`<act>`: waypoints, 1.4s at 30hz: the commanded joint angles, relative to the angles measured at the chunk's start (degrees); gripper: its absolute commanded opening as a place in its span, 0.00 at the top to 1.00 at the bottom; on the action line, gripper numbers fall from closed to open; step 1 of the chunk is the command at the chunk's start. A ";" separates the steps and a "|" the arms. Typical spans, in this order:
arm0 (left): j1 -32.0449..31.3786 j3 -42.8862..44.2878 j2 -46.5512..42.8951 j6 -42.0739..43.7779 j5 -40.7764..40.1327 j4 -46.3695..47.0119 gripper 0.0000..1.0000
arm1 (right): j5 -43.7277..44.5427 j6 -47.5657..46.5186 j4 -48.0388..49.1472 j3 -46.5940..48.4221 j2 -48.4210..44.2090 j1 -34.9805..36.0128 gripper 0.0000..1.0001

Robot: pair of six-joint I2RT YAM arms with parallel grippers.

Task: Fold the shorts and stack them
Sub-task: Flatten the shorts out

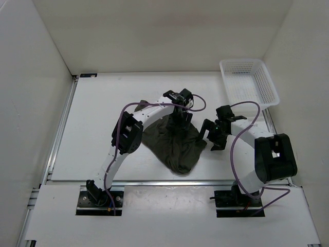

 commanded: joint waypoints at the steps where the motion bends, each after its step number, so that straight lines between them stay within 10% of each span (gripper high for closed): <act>1: -0.16 -0.16 -0.06 -0.27 -0.91 0.32 0.28 | -0.11 0.96 1.87 0.88 0.74 1.07 0.00; 4: -0.16 -0.16 0.55 -0.28 -0.38 0.85 0.58 | -0.10 0.96 1.88 0.88 0.74 1.07 0.02; 5: -0.16 0.62 1.08 -0.28 -0.38 0.85 0.88 | -0.10 1.49 2.49 0.88 0.74 1.07 0.04; 8: -0.16 1.25 0.56 -0.28 -1.69 -0.46 0.90 | -0.10 1.49 3.80 0.88 1.79 1.60 0.17; 16: 7.20 1.07 -8.05 -0.28 -1.88 -1.00 0.90 | -0.63 2.11 4.43 8.16 7.93 2.66 1.00; 25: 23.90 21.80 -16.31 1.92 0.74 -7.15 0.90 | -0.54 2.81 -3.91 49.97 16.20 0.46 1.00; 30: 36.03 16.83 -28.69 0.08 3.67 -0.22 0.90 | 2.44 2.29 -5.86 66.79 12.36 -0.16 1.00; 38: 36.06 -16.28 -51.10 -2.90 -0.90 6.73 0.89 | 15.27 -0.71 -0.24 34.85 -8.82 2.66 1.00; 40: 34.31 -33.35 -57.06 -6.06 -1.43 10.75 0.56 | 17.64 -0.71 0.81 19.53 -15.33 4.06 0.91; 42: 33.77 -44.75 -60.08 -8.79 -1.96 13.58 0.19 | 18.44 -0.01 0.82 9.89 -20.43 4.85 0.54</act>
